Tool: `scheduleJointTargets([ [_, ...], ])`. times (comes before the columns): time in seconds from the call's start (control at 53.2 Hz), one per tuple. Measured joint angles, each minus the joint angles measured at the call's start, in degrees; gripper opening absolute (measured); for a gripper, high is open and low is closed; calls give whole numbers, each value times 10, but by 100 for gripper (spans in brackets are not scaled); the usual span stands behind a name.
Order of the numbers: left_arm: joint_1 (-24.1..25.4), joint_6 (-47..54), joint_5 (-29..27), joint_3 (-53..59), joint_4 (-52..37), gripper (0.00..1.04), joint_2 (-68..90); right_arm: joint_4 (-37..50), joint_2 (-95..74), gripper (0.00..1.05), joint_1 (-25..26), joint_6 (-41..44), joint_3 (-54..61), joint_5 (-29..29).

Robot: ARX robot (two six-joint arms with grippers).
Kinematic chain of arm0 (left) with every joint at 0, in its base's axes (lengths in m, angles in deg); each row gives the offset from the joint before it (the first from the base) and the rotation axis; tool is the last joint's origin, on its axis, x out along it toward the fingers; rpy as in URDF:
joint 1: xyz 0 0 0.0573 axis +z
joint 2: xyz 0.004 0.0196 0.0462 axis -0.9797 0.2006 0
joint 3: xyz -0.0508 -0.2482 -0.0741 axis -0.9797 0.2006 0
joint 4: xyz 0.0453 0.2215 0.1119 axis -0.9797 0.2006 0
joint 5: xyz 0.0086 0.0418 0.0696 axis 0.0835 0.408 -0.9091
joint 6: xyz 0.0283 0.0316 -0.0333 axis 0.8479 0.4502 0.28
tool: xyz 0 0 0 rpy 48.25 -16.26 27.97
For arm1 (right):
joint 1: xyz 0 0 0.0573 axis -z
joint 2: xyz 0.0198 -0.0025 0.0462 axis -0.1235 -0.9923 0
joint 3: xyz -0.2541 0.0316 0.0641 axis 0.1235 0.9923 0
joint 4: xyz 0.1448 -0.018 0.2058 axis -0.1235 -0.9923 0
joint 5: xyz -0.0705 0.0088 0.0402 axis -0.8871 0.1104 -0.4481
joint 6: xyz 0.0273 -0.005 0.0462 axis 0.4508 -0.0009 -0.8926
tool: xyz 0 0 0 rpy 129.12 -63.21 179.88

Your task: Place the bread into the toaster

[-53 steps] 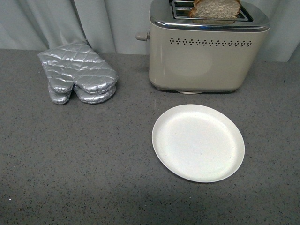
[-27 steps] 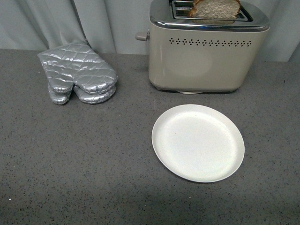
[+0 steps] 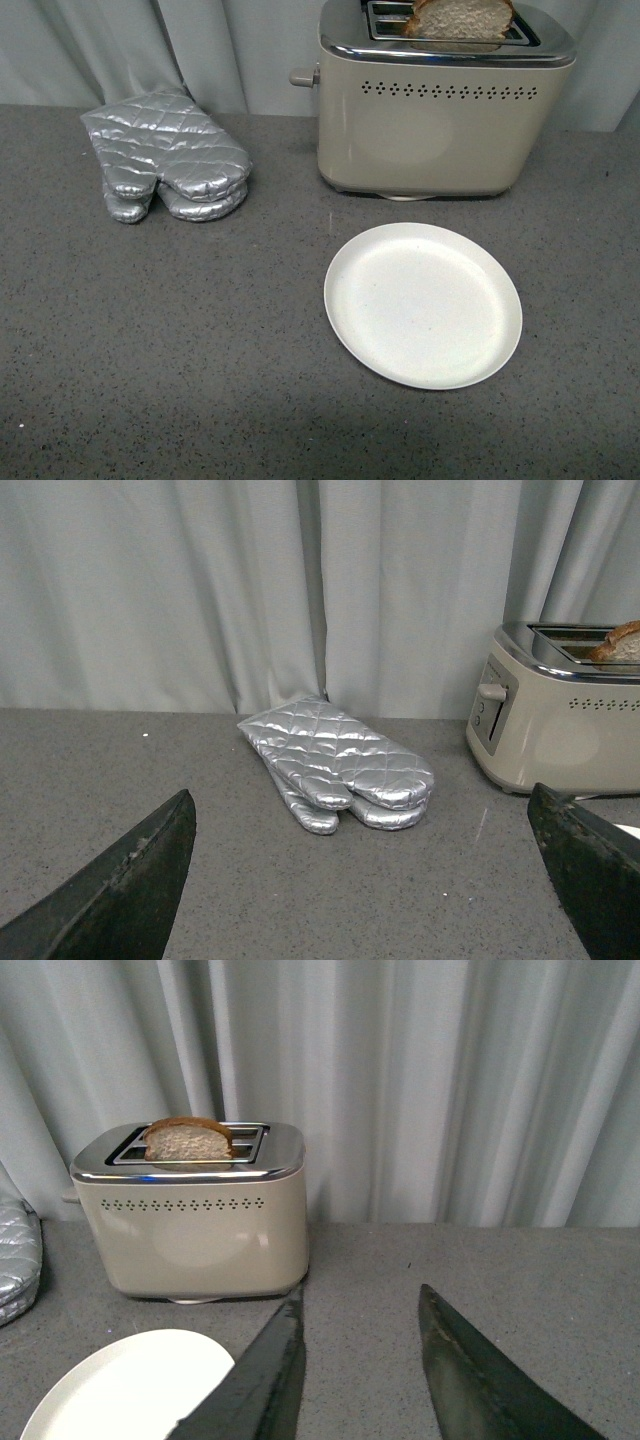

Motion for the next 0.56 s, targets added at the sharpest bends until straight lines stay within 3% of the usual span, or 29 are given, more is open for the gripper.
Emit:
scheduleJointTargets([
  [0.282, 0, 0, 0, 0, 0, 98, 0, 0, 0, 92, 0, 0, 0, 0],
  [0.338, 0, 0, 0, 0, 0, 98, 0, 0, 0, 97, 0, -1, 0, 0],
  [0.564, 0, 0, 0, 0, 0, 98, 0, 0, 0, 95, 0, 0, 0, 0],
])
